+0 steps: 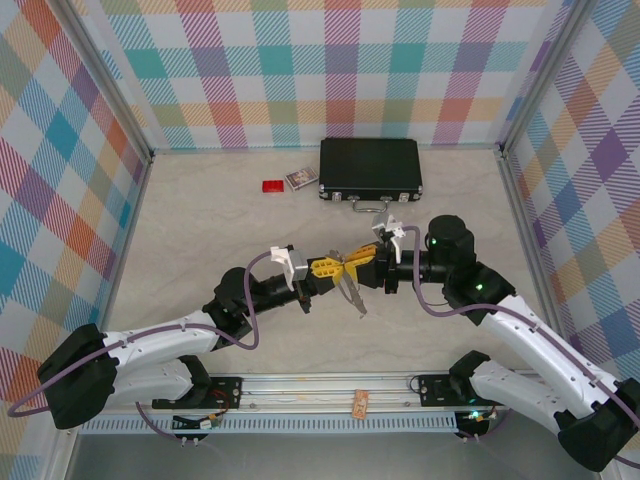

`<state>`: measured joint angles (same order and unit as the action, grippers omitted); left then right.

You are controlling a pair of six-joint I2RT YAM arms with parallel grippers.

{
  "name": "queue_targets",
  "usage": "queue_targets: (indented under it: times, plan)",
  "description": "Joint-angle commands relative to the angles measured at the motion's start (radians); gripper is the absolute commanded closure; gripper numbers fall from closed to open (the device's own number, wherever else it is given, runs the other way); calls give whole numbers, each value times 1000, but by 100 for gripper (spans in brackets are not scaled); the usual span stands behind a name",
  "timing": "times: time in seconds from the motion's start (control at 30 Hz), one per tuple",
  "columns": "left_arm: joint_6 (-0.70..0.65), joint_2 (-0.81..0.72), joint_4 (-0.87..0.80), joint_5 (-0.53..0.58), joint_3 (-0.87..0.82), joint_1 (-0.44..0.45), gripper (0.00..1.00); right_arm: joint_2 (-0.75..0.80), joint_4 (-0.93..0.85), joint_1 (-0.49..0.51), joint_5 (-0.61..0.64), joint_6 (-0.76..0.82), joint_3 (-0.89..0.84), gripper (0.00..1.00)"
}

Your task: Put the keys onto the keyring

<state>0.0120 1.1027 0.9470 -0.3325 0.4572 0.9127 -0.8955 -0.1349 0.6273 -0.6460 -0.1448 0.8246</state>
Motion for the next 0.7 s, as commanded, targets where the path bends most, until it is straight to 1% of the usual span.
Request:
queue_targets:
  times: [0.0, 0.13, 0.23, 0.3, 0.37, 0.47, 0.67]
  plan:
    - [18, 0, 77, -14, 38, -14, 100, -4, -6, -4, -28, 30, 2, 81]
    - [22, 3, 83, -14, 40, -13, 100, -5, -4, -5, -32, 37, 2, 82]
    - [23, 8, 84, -17, 41, -14, 100, -5, -3, -5, -32, 40, 2, 85]
    - [27, 11, 85, -18, 41, -14, 100, 1, -2, -4, -34, 48, 1, 90]
    - [27, 12, 87, -14, 38, -13, 100, 4, -2, -5, -31, 52, -2, 92]
    - [26, 10, 89, -11, 36, -15, 100, 12, -10, -5, -24, 64, -2, 100]
    - [25, 12, 85, -4, 28, -17, 100, 24, -50, -4, -2, 97, 12, 100]
